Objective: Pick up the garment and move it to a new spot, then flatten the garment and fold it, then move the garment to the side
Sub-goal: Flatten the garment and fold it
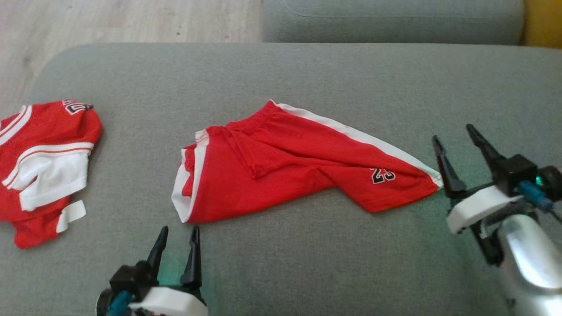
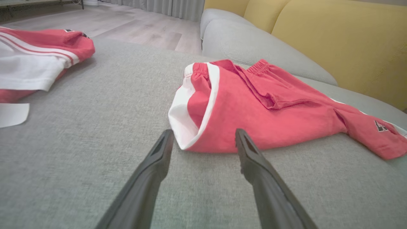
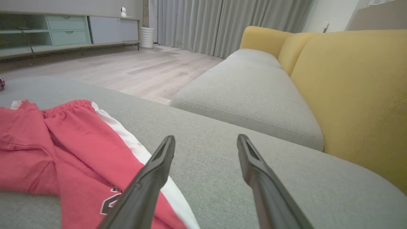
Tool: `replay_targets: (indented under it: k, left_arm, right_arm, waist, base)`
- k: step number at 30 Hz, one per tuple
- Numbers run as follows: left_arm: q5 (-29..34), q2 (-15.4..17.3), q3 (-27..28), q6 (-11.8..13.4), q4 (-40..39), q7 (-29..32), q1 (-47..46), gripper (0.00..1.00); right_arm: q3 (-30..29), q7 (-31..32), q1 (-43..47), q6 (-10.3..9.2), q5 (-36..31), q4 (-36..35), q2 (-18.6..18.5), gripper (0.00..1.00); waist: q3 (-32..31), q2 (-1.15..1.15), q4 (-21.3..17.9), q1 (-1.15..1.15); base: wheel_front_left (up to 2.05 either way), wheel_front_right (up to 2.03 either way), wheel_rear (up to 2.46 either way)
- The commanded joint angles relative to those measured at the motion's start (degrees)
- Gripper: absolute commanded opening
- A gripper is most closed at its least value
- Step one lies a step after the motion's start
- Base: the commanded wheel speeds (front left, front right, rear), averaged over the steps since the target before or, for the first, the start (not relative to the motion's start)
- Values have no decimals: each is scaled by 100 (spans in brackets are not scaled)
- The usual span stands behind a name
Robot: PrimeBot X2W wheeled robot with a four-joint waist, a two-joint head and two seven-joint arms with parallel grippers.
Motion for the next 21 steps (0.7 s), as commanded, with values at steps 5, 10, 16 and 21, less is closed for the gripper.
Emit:
replay_targets:
  k: [5, 10, 16, 21]
  left_arm:
    - [-14, 14, 194, 14, -204, -32, -609, 100]
    - [-25, 14, -69, -9, 34, -32, -1496, 100]
    - [-209, 14, -750, -29, 1029, -31, -3017, 100]
    - [-377, 14, -1130, 45, 2072, 207, -4167, 100]
  right_arm:
    - [-414, -22, 184, 18, -311, -373, 625, 100]
    - [-539, -22, 274, 18, -472, -534, 1072, 100]
    - [-460, -22, 258, 18, -521, -637, 1345, 100]
    - [-284, -22, 175, 18, -482, -733, 1472, 100]
  waist:
    - [207, 0, -168, 0]
    - [504, 0, -280, 0]
    - [920, 0, -603, 0]
    - [1202, 0, -968, 0]
  base:
    - [0, 0, 0]
    - [0, 0, 0]
    - [0, 0, 0]
    - [0, 0, 0]
